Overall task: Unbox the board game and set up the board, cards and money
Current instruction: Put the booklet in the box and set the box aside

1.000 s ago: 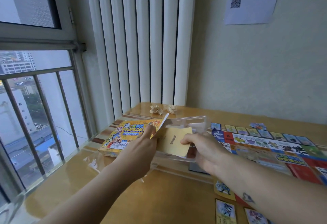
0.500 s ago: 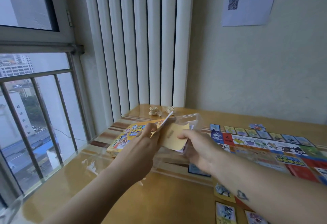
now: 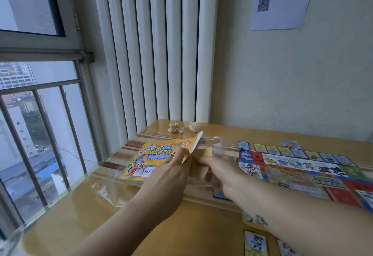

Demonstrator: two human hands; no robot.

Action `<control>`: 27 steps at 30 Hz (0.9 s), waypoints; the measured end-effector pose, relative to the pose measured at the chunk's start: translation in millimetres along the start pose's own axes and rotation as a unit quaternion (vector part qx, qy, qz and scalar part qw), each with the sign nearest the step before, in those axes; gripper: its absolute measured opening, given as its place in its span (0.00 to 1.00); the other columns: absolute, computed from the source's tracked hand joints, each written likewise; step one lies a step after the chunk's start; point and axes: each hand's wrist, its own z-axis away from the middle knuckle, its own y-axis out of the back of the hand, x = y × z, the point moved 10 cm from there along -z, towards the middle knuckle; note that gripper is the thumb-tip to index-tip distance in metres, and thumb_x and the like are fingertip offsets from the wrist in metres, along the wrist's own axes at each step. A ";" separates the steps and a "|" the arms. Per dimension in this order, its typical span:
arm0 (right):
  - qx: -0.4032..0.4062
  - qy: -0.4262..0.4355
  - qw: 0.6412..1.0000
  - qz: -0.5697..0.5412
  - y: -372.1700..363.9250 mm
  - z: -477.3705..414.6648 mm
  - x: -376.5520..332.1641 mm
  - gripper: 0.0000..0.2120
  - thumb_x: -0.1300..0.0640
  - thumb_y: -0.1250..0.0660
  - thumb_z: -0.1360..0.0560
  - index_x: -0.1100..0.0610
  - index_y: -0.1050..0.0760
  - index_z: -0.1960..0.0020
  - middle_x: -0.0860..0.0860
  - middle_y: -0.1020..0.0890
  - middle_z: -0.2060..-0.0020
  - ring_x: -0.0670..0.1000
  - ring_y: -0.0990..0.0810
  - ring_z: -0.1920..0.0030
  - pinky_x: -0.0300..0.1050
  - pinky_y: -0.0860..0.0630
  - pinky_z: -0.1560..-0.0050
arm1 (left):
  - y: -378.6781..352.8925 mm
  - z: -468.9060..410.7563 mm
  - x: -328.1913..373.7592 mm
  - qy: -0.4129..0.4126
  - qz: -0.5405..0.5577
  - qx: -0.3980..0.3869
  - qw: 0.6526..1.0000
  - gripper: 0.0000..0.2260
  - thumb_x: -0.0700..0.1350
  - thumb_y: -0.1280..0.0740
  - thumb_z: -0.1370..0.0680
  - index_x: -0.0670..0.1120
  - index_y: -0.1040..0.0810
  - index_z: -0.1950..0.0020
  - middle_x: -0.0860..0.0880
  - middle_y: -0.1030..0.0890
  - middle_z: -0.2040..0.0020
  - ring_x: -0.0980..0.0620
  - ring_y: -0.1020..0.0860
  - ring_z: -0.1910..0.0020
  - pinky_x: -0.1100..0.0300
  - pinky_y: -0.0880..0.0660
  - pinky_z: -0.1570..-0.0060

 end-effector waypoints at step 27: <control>-0.051 0.133 0.983 0.113 -6.2 -10.7 -25.6 0.34 0.50 0.27 0.29 0.47 0.40 0.29 0.49 0.26 0.38 0.51 0.23 0.43 0.37 0.26 0.58 | 45.2 10.1 1.7 -0.034 0.157 -0.011 0.987 0.29 0.46 0.32 0.24 0.61 0.41 0.28 0.63 0.42 0.39 0.61 0.31 0.45 0.74 0.32 0.44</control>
